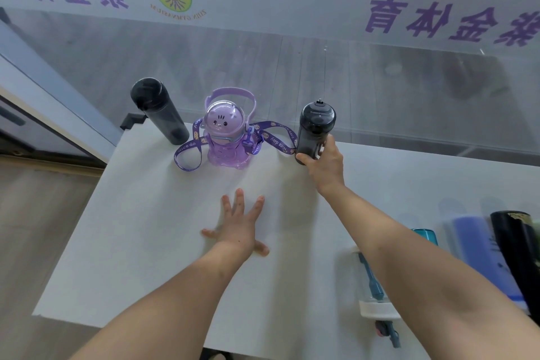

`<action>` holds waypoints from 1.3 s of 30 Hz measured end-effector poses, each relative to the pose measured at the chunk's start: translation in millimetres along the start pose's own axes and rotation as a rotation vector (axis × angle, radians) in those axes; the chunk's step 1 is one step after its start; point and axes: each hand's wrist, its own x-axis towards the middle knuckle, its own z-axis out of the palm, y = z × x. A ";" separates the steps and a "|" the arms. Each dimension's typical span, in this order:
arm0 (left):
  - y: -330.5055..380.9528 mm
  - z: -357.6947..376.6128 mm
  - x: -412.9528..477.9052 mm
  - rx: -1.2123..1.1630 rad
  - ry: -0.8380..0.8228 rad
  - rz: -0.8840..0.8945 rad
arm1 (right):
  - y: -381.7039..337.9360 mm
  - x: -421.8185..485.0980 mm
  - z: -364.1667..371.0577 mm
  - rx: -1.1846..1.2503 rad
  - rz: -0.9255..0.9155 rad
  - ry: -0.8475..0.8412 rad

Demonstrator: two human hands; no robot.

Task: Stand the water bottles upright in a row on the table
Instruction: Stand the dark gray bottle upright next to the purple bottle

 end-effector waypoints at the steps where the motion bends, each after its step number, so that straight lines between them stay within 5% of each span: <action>1: 0.1 0.2 0.2 0.000 0.001 0.000 | 0.0 0.6 -0.1 0.001 0.000 -0.004; 28: -1.4 3.8 2.9 0.014 0.030 -0.001 | 2.5 3.0 -6.0 -0.061 0.025 -0.080; 39: -4.1 4.4 -2.2 0.031 0.048 0.021 | -33.5 -98.5 -140.9 -0.280 -0.151 -0.205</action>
